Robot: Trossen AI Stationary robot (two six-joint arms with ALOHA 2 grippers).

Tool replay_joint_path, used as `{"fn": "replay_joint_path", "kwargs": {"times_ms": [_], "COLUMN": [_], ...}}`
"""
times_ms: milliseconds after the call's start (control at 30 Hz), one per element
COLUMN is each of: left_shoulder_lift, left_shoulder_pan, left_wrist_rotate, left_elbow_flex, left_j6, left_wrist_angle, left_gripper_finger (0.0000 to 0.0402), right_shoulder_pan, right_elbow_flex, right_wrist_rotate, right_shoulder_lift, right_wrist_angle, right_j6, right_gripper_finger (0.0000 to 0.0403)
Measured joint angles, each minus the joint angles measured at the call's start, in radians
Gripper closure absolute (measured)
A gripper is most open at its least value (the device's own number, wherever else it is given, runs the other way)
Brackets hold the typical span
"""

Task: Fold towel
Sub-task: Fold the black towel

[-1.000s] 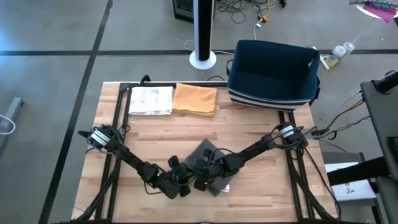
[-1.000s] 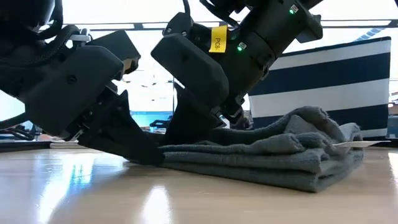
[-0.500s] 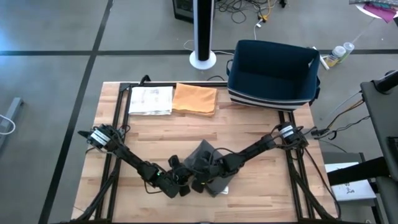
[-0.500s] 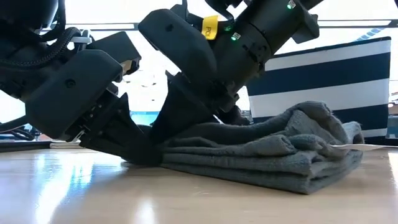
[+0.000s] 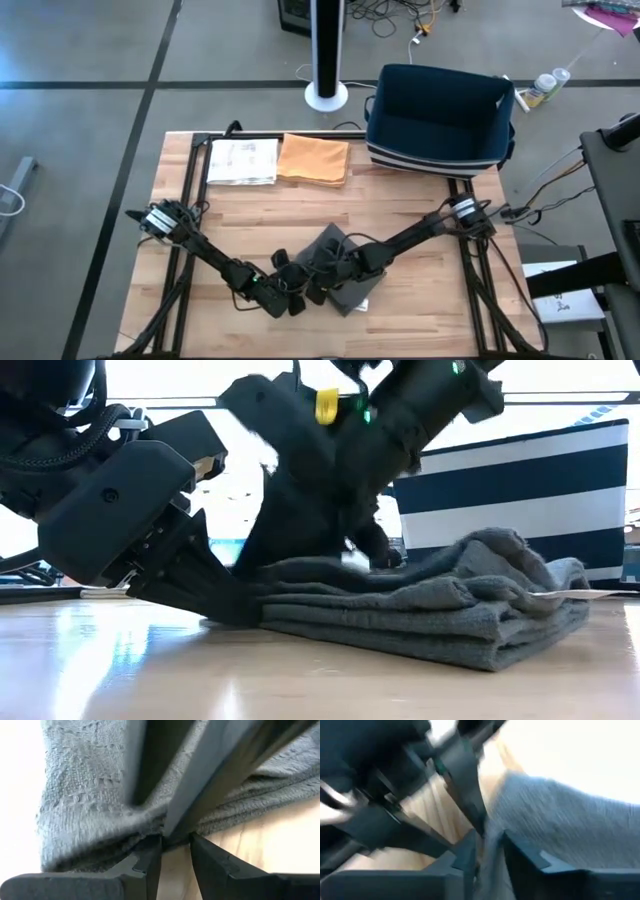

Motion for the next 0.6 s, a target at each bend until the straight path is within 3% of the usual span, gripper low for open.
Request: {"fn": "replay_joint_path", "kwargs": {"times_ms": [167, 400, 600], "left_shoulder_lift": [0.000, 0.001, 0.001], "left_shoulder_pan": [0.000, 0.000, 0.005], "left_wrist_rotate": [0.000, 0.001, 0.007], "left_elbow_flex": [-0.001, -0.001, -0.001], "left_j6": [0.001, 0.011, 0.054], "left_wrist_angle": [-0.001, -0.001, 0.006], "left_gripper_finger": [0.0307, 0.0303, 0.0296], "right_shoulder_pan": [0.022, 0.112, 0.126], "right_elbow_flex": [-0.011, -0.061, -0.084], "right_wrist_rotate": [0.015, 0.243, 0.208], "right_shoulder_lift": [-0.108, -0.185, -0.084], "right_wrist_angle": [-0.123, -0.427, -0.321], "right_j6": [-0.041, -0.050, -0.066], "right_gripper_finger": [0.0228, 0.0199, 0.0208]}}
